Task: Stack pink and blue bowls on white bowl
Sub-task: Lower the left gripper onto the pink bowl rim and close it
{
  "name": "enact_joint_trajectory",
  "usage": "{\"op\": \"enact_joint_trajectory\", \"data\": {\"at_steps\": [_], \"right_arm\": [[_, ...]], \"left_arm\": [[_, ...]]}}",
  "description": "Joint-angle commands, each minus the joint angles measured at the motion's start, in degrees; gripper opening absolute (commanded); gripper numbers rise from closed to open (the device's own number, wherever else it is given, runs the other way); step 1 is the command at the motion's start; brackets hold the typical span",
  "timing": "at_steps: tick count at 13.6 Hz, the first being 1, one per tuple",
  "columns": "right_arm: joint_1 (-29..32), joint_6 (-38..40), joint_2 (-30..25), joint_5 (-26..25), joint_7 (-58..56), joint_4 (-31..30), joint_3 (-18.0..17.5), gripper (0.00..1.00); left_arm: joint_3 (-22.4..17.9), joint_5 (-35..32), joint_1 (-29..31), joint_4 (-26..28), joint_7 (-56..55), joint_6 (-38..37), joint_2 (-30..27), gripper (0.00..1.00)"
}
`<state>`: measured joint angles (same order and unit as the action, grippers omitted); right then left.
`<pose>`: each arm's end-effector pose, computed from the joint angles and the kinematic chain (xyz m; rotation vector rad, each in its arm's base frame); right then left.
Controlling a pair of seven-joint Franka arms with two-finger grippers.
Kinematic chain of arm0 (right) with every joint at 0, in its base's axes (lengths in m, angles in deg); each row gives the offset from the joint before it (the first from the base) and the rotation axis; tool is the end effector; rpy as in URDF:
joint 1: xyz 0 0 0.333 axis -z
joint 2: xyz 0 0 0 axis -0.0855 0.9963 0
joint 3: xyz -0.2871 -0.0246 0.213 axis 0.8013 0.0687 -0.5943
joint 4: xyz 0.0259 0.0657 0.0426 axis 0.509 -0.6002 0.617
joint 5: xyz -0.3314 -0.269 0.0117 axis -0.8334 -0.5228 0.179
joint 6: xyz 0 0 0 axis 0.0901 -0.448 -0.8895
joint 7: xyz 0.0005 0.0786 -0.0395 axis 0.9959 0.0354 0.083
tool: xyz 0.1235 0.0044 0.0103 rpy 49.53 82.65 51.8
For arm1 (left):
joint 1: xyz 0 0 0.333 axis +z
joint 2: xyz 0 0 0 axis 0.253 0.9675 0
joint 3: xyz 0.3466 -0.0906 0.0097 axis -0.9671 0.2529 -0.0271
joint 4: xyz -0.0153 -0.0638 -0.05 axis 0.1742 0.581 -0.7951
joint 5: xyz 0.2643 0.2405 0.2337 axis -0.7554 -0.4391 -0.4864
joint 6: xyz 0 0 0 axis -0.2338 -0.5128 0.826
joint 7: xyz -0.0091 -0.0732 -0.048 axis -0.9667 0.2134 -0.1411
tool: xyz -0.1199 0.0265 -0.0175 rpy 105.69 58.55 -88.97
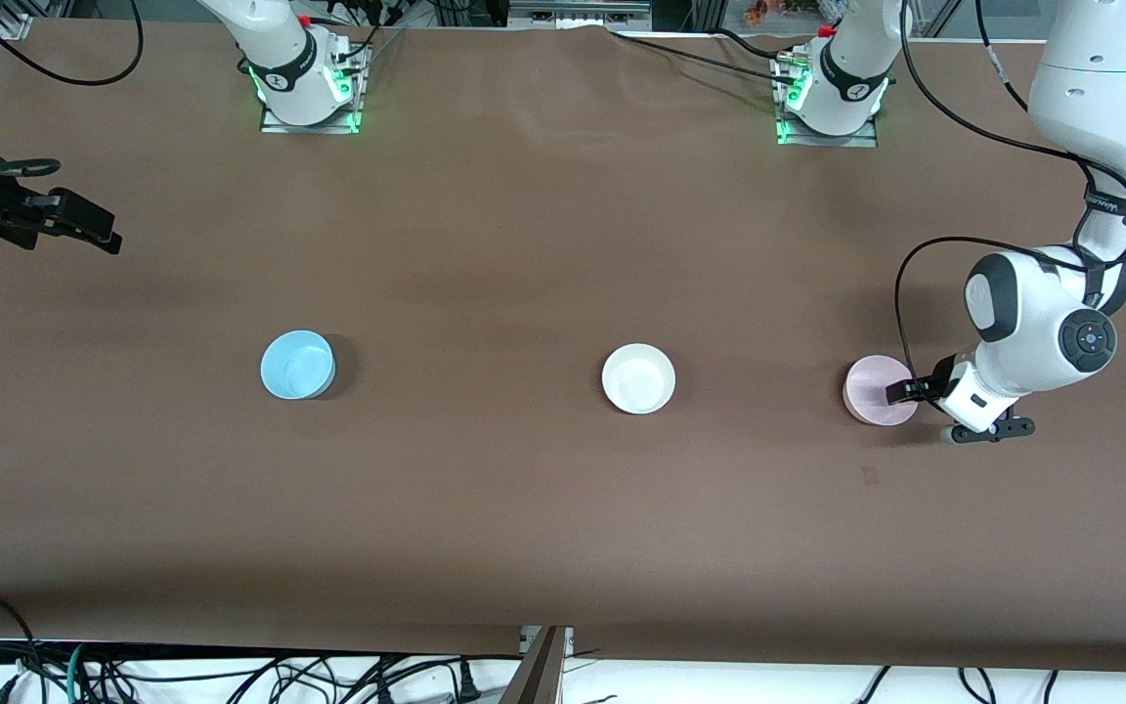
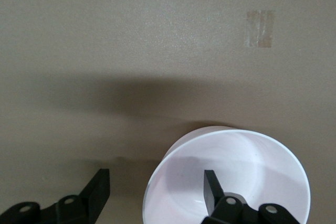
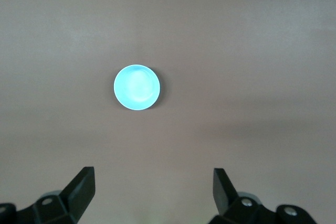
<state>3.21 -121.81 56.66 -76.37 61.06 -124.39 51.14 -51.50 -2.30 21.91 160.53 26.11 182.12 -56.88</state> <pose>0.6036 0.0073 0.6281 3.1378 -0.0770 -0.0913 0.6587 0.0694 0.1893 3.0794 0.2311 -0.1141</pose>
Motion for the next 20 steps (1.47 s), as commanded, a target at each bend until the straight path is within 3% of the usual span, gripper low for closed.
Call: {"op": "enact_joint_trajectory", "data": {"at_steps": [1,6,20], "right_arm": [[0.11,1.28,-0.31,0.43,-0.39,0.69,0.19,0.99],[0.11,1.28,-0.22,0.43,-0.48,0.69,0.28,0.99],[0.11,1.28,-0.22,0.35,-0.39,0.69,0.28,0.99]], "left_arm": [[-0.05,1.74,-0.23,0.44,1.18,0.5,-0.45,0.66],[-0.05,1.74,-0.31,0.44,1.18,0.33,-0.62,0.46],[0.04,1.21,-0.49,0.35,1.0,-0.64,-3.0,0.44]]}}
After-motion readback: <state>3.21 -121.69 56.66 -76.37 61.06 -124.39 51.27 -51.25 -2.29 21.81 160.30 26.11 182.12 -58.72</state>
